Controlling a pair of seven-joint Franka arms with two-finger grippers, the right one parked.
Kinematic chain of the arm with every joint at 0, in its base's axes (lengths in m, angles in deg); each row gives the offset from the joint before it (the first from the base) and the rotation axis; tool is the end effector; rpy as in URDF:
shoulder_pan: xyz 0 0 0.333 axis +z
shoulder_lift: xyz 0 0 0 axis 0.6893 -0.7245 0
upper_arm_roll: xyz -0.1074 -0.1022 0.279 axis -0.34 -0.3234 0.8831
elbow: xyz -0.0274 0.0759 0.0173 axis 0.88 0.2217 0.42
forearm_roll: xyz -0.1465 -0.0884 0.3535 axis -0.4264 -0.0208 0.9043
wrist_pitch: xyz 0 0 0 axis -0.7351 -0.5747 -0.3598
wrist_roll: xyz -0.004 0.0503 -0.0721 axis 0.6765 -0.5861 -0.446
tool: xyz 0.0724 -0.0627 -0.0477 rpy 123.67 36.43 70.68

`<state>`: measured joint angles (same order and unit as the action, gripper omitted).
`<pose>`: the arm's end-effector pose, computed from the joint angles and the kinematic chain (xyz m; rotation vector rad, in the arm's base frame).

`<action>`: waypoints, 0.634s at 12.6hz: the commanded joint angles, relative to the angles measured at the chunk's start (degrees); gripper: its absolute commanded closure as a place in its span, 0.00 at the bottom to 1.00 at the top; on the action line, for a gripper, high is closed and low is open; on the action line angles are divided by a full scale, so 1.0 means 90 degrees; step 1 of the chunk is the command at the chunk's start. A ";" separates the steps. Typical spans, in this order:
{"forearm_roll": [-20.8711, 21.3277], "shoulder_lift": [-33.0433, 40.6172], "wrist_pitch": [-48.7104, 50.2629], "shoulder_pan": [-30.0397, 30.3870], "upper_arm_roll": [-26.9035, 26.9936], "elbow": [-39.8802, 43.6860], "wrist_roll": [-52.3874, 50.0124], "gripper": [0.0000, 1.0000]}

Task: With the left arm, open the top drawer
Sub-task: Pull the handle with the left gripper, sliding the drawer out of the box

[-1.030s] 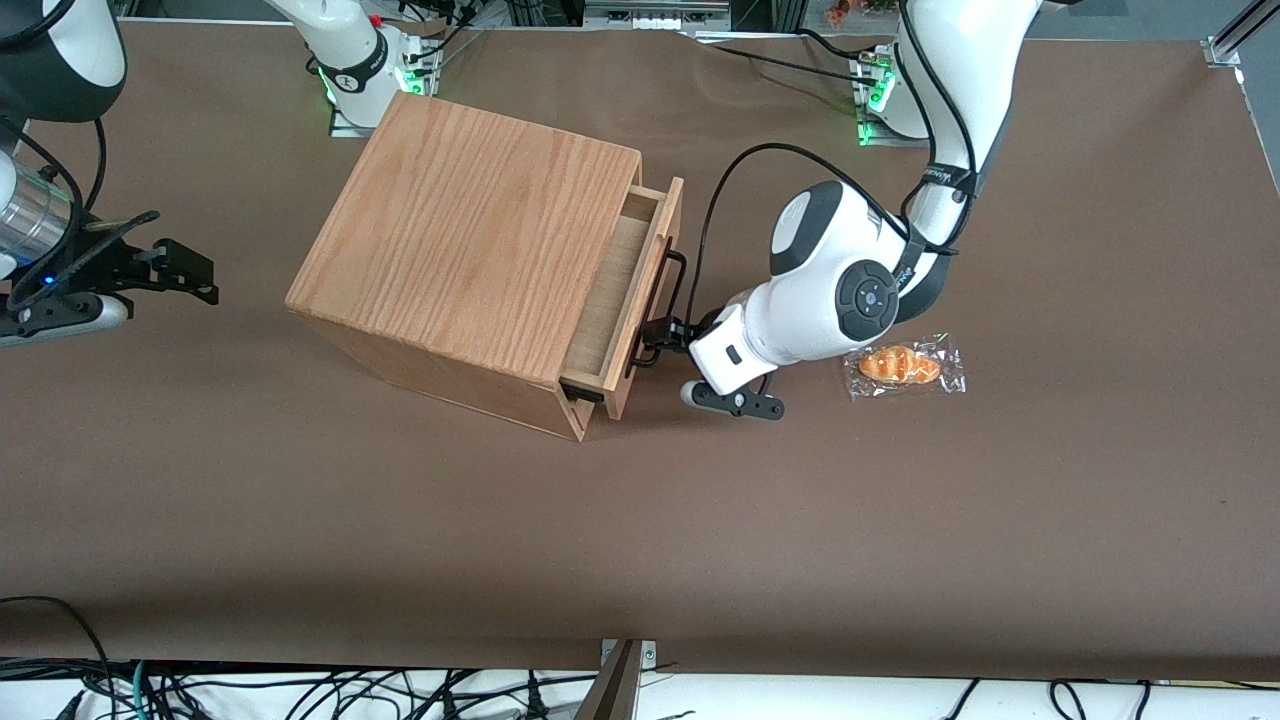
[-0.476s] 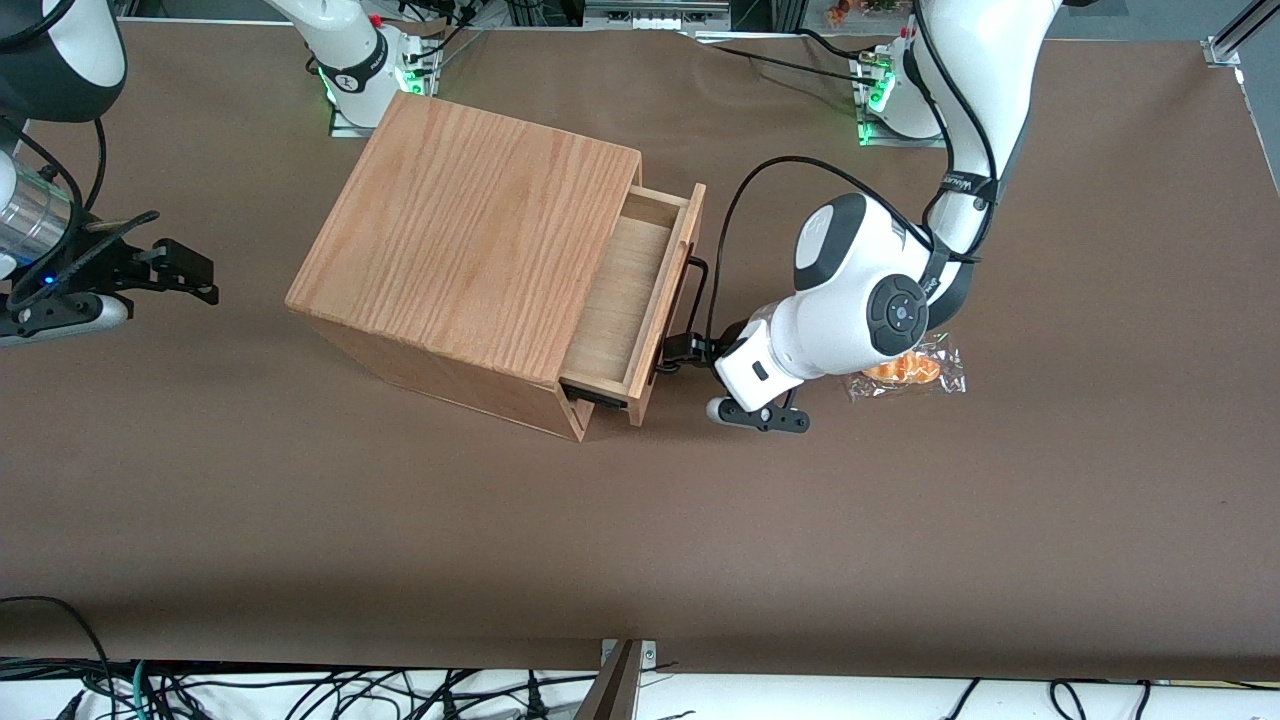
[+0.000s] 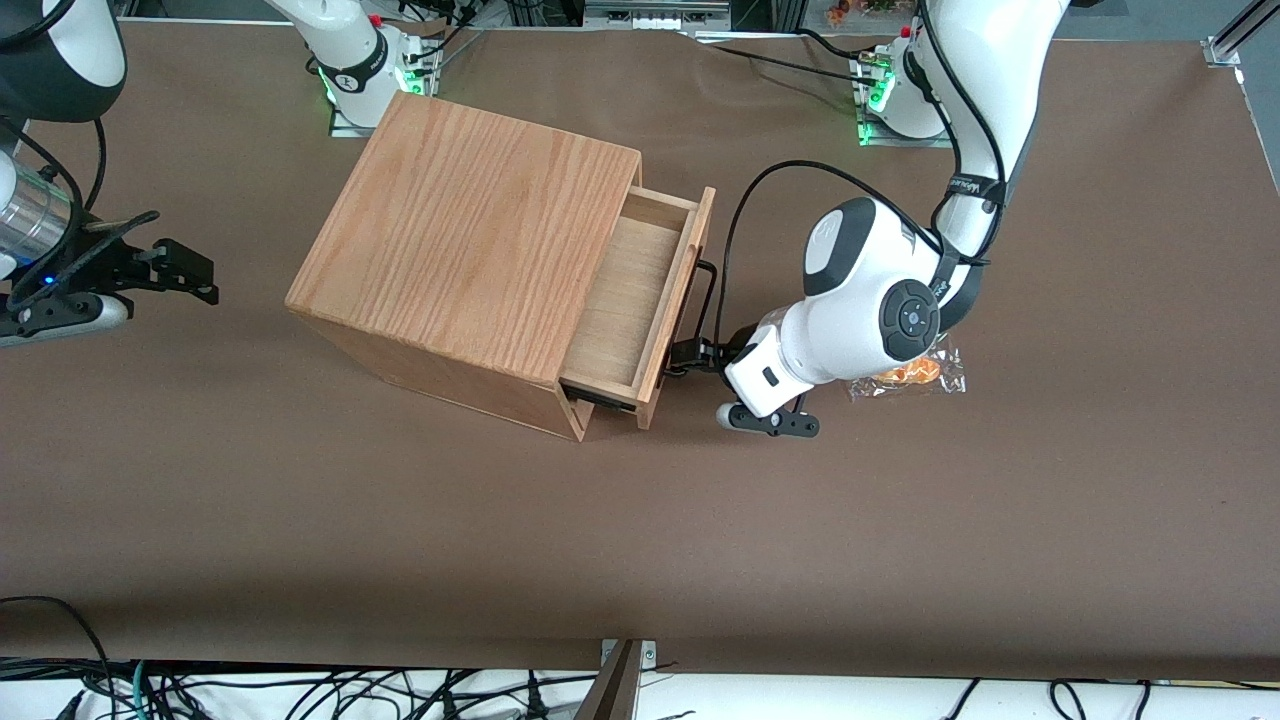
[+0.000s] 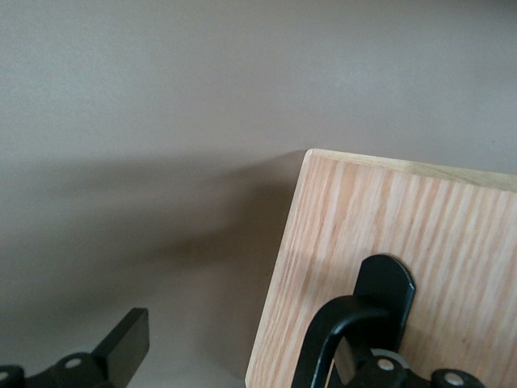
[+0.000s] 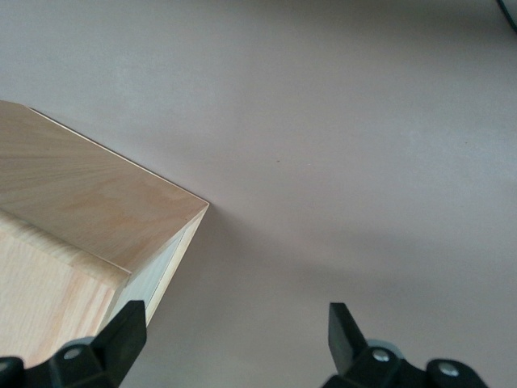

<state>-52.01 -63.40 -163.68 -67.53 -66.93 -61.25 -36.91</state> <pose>0.6377 -0.3516 0.3604 2.6537 -0.0318 -0.1936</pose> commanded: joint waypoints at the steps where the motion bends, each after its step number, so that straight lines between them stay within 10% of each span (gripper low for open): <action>1: -0.0006 -0.0089 0.0073 0.0142 -0.0002 0.0199 0.0025 0.00; 8: -0.0015 -0.0069 0.0092 0.0240 -0.0002 0.0209 0.0015 0.00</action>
<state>-52.02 -63.40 -163.12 -66.66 -67.27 -61.22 -36.91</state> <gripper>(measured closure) 0.000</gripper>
